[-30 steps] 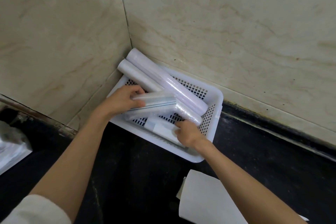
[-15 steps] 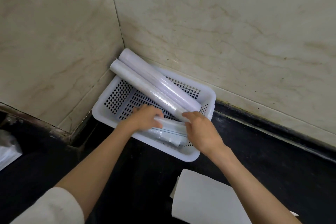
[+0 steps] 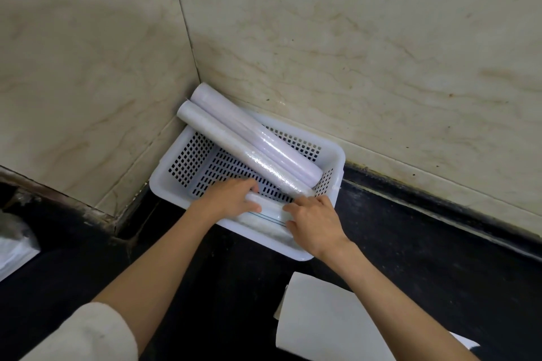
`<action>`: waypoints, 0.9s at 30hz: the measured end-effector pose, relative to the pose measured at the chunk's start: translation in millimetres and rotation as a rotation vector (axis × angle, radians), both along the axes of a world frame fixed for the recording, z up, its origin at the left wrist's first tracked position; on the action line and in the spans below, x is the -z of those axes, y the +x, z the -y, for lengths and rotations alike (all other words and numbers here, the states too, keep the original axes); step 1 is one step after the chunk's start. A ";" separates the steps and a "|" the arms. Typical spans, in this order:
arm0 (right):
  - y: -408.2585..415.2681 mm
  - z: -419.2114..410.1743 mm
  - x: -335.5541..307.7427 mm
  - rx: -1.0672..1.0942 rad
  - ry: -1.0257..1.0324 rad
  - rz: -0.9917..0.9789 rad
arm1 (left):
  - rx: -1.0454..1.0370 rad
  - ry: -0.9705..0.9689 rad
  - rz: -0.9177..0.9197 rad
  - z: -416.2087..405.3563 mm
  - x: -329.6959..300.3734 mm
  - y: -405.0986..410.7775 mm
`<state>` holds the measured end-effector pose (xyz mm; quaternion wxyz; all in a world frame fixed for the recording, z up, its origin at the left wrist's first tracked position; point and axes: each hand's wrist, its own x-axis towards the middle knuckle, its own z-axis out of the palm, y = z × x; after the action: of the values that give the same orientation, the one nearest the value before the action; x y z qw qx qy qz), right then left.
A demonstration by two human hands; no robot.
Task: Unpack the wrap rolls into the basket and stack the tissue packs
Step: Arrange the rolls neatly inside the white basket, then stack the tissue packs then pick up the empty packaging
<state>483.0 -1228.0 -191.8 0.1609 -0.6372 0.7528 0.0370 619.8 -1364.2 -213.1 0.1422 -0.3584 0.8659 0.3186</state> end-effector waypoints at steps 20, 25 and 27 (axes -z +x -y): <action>144.4 2.2 -77.7 -0.377 -0.429 0.240 | -0.358 -0.613 -0.122 -88.5 -74.6 232.3; 228.9 36.9 -58.6 -0.500 -0.286 0.274 | -0.611 -0.513 0.066 -80.2 -64.3 330.8; 252.4 51.7 -47.9 -0.493 -0.198 0.291 | -0.675 -0.486 0.129 -69.9 -59.8 357.3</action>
<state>735.4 -1279.7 -143.9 0.1904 -0.8120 0.5442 -0.0905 977.1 -1294.3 -153.3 -0.0051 -0.6643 0.7392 0.1106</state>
